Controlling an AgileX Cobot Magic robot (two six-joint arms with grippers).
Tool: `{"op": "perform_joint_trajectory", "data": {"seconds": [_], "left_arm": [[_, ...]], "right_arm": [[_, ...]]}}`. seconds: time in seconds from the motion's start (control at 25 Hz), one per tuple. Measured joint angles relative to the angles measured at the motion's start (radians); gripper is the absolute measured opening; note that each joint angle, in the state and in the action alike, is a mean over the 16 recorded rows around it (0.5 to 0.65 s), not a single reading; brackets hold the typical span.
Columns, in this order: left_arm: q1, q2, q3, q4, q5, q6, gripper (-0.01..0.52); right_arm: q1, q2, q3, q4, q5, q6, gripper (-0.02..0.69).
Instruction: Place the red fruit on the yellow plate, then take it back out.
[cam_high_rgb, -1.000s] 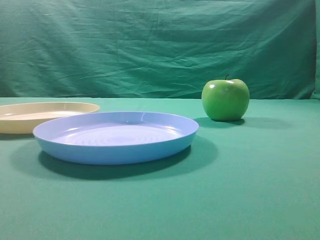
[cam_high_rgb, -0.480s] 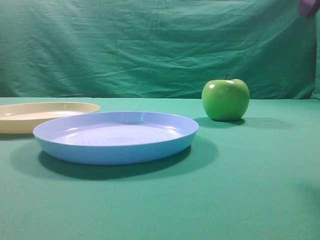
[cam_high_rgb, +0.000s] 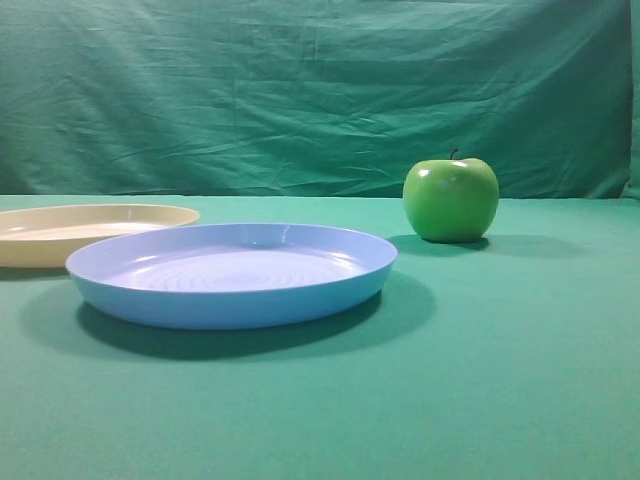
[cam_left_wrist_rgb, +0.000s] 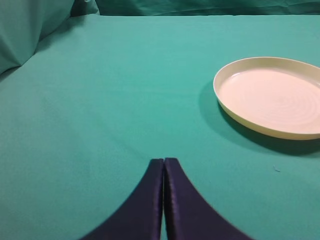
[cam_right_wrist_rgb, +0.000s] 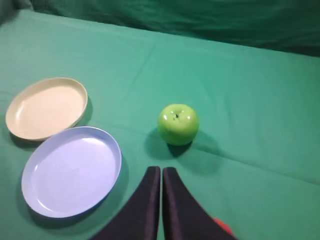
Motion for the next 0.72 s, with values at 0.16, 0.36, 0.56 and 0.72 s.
{"op": "perform_joint_trajectory", "data": {"seconds": [0.16,0.36,0.56,0.72], "left_arm": [[0.0,0.0,0.0,0.0,0.0,0.0,0.0],[0.0,0.0,0.0,0.0,0.0,0.0,0.0],[0.0,0.0,0.0,0.0,0.0,0.0,0.0],[0.0,0.0,0.0,0.0,0.0,0.0,0.0]], "right_arm": [[0.0,-0.133,0.034,0.025,0.013,0.001,0.0],[0.0,-0.287,0.077,0.034,0.055,0.001,0.0],[0.0,-0.402,0.099,0.017,0.106,0.025,0.0],[0.0,-0.457,0.107,-0.025,0.144,0.082,0.0]]}}
